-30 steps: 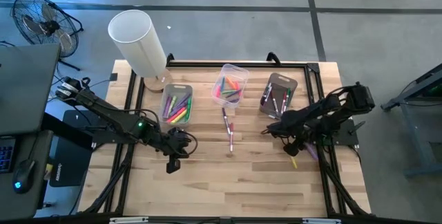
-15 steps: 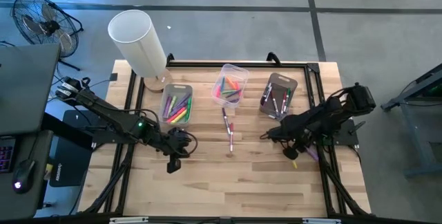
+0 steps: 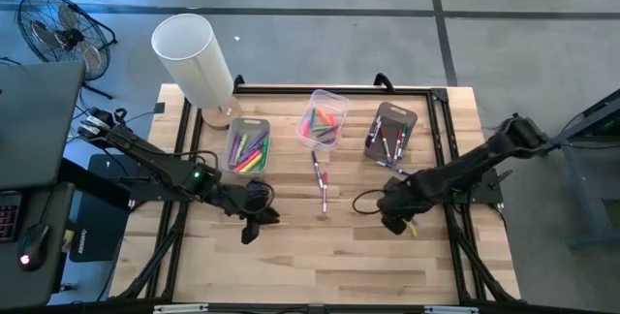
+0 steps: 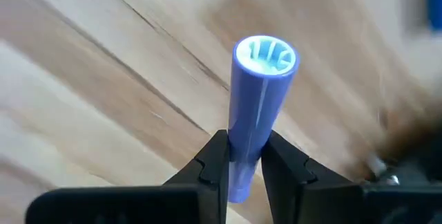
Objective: Pick & Place Markers
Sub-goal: Put the purple highlighter into the gray bin
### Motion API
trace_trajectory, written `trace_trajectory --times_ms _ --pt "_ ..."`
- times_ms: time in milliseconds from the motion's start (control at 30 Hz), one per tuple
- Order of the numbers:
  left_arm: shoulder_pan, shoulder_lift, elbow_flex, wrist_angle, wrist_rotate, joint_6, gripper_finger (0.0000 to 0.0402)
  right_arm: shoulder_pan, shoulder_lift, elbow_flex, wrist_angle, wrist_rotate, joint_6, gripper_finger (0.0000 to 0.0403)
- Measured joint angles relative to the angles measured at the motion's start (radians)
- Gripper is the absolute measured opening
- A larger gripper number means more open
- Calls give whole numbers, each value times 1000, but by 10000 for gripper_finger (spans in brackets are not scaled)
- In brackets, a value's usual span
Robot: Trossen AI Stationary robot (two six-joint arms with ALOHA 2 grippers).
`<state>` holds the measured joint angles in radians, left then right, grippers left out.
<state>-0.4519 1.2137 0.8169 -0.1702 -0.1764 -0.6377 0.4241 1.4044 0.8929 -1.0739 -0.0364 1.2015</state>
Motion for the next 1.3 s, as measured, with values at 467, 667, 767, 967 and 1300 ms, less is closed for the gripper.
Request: trace_trajectory --times_ms 467,667,767,967,1300 --pt "0 0 1 365 -336 286 191 55 26 299 771 631 -530 53" --pt "0 1 1 389 -358 301 179 3 173 422 956 607 -817 55" --pt "0 11 1 391 -360 302 175 -21 244 501 955 584 -899 55" --pt "1 11 1 384 -334 320 174 -61 334 625 933 543 -981 56" --pt "1 11 1 362 -339 369 166 -108 350 651 923 471 -950 57"
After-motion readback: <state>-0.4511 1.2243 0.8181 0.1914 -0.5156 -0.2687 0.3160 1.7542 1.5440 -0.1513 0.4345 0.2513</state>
